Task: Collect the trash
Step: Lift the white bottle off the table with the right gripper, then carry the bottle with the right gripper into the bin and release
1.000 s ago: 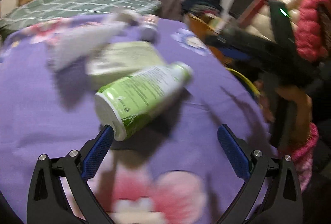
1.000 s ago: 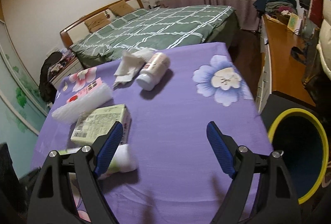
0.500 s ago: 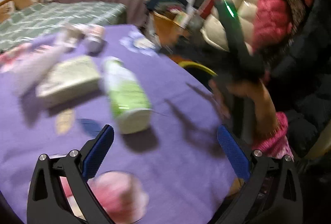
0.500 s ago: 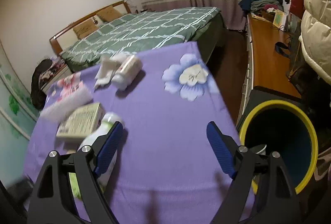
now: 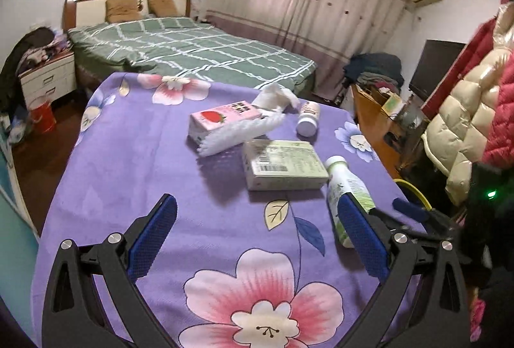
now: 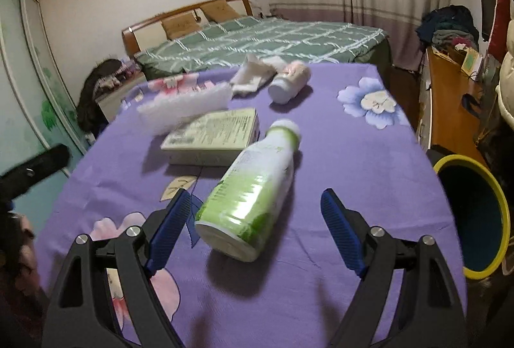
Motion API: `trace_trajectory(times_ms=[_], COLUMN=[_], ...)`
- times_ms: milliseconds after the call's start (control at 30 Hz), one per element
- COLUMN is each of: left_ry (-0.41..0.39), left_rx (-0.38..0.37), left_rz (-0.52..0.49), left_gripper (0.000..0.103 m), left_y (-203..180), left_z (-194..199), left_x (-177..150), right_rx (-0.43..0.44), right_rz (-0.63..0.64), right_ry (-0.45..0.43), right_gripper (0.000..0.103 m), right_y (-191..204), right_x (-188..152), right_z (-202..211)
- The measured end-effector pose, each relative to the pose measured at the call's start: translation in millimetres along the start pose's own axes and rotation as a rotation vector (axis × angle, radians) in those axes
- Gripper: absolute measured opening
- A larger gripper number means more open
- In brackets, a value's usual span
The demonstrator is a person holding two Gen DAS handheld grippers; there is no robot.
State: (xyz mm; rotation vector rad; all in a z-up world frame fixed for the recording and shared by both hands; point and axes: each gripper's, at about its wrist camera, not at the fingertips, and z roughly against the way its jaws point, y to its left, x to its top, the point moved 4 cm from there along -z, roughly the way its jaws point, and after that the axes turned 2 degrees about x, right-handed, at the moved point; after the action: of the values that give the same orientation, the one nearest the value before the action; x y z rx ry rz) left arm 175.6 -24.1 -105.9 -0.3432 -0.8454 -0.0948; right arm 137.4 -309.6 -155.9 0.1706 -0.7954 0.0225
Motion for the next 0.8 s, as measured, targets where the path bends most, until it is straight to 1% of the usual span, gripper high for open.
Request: trace_trajectory(times_ms=[100,200,233,267,333,433,533,633,733,800], left_ry=[0.004,0.002,0.002,0.002,0.003,0.002,0.001,0.002,0.005,0.009], left_rx=[0.013,0.021,0.021,0.019,0.014,0.017,0.02,0.017,0.01,0.006], left_rz=[-0.002,-0.018,-0.021,-0.023,-0.026,-0.035,-0.037,-0.036,-0.042,-0.054], left_gripper=[0.098,0.098,0.098,0.098,0.098,0.098,0.098,0.098,0.098,0.098], left_y=[1.3,-6.7,-8.1,-9.1,-12.2,-14.2,-15.2,-16.0,-20.3,-24.8], left_z=[-1.4,-2.7,-2.8,-3.0,-2.4,-2.0,-1.9,-2.1,-2.5,-3.5], left_x=[-3.0,-7.3,-8.0,-8.7,-9.6,-10.1,-9.7,-9.9,-10.6,-11.7], right_rx=[0.0,0.001,-0.005,-0.005,-0.006,-0.013,0.014,0.031,0.063,0.074], right_rz=[-0.008,-0.013,-0.013,-0.016,-0.024,-0.025,-0.041,-0.053,-0.075,-0.086], right_ry=[0.068,0.083,0.082,0.081,0.081,0.058,-0.014,-0.088,-0.125,-0.133], right_gripper=[0.079,0.079,0.078,0.068,0.059,0.053,0.05,0.049,0.049,0.049], right_y=[5.4,9.4,9.7,8.1,1.7,-12.7,-29.7,-42.7,-55.3,-61.2], right_x=[-8.2,-11.8,-11.4,-11.6,-10.6,-8.0,0.6,11.4,20.9,24.2], right_z=[-22.1,-31.0,-32.9,-33.1,-31.0,-18.0,12.0,43.7,66.3,75.3])
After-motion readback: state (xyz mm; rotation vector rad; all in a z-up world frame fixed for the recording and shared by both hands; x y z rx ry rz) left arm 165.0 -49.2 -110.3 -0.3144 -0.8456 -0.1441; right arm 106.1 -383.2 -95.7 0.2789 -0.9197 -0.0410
